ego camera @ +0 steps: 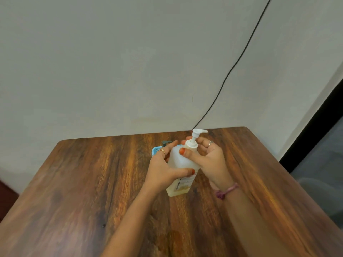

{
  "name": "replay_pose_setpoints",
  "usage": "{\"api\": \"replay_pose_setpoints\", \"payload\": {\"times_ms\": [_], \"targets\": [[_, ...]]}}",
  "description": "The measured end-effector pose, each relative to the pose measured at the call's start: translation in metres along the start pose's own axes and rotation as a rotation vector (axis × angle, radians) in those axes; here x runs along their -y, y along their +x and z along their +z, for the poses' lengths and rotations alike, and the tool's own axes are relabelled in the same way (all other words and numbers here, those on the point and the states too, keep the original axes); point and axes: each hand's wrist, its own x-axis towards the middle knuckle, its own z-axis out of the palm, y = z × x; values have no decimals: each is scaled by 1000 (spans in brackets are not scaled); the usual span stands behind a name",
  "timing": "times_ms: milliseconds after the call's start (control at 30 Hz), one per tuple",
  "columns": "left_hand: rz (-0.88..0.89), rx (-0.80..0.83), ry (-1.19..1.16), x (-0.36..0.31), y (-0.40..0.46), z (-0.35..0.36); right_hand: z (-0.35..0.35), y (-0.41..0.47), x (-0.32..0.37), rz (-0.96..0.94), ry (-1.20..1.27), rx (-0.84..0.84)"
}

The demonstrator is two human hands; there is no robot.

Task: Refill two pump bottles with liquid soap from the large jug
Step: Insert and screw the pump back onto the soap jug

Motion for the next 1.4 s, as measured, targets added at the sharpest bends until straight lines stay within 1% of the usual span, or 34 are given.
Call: {"api": "replay_pose_setpoints", "payload": {"times_ms": [67, 100, 167, 200, 267, 400, 467, 500, 567, 800, 1033, 1167, 1267, 1333, 1400], "targets": [[0, -12, -11, -1, 0, 3, 9, -1, -5, 10, -14, -169], [-5, -11, -18, -1, 0, 5, 13, -2, -7, 5, -3, -219], [-20, -9, -29, 0, 0, 7, 18, -2, -7, -17, 2, -257], [-24, -9, -31, 1, 0, 7, 18, -2, -6, -20, -8, -246], [-32, -9, -29, 2, 2, 4, 12, 1, -4, 0, -4, -147], [-36, 24, -7, 5, 5, -4, -6, 5, 0, 58, 84, 224], [-30, 55, 15, 6, 5, -5, -12, 5, 4, 50, 78, 316], [-31, 63, 16, 7, 5, -4, -13, 4, 5, 47, 85, 328], [-35, 68, 12, 8, 5, -3, -11, 4, 5, 31, 92, 299], [-51, 22, -37, 12, 6, 0, 4, -1, -7, -12, 22, 70], [-68, -58, -95, 20, 4, 5, 16, -3, -13, -42, 35, -33], [-69, -71, -72, 19, 4, 5, 17, -4, -14, -51, 45, -40], [-68, -32, -15, 17, 5, -1, 9, -1, -12, -23, 53, 42], [-80, 11, -2, 17, 6, -4, 3, 2, -9, 54, 148, 91], [-97, 49, -20, 17, 7, -6, 0, 4, -7, 86, 239, 100]]}}
